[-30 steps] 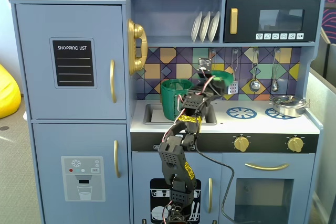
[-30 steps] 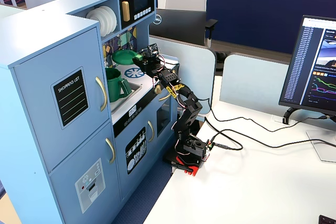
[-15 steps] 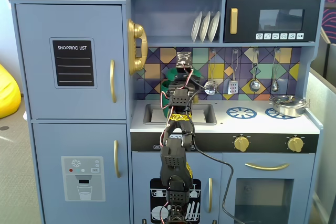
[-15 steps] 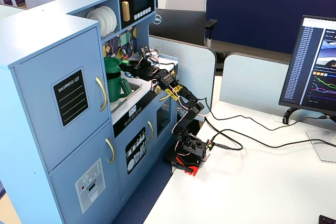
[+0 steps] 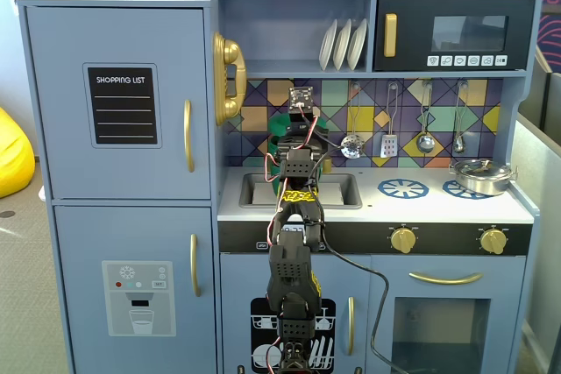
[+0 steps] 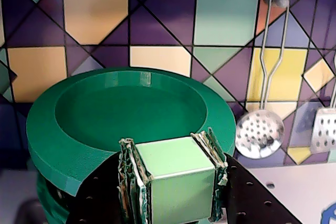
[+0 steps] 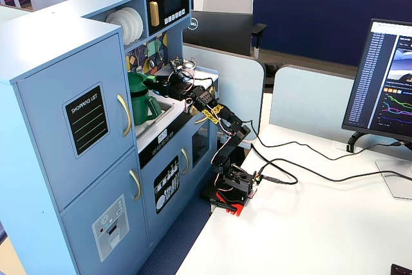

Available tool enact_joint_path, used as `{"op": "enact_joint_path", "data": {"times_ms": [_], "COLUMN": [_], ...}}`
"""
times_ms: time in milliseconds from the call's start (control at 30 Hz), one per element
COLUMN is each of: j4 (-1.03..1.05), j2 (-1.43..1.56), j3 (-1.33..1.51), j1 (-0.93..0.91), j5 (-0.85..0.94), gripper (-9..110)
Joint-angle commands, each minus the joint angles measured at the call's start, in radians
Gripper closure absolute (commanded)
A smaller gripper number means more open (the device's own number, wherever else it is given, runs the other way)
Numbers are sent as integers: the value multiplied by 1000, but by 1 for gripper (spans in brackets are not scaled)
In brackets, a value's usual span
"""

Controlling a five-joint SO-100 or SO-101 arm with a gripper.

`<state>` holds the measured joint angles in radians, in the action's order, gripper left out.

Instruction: Pick up the lid from the counter and put it on the green recipient

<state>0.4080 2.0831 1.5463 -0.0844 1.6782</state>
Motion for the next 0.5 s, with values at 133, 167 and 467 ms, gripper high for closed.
{"op": "enact_joint_path", "data": {"times_ms": [133,167,467], "j4": [-6,-6,0], "j2": [46,48,51], "j3": [44,49,57], "j1": [18,18,38], "j5": [15,15,29], "gripper": [102,102,102]}}
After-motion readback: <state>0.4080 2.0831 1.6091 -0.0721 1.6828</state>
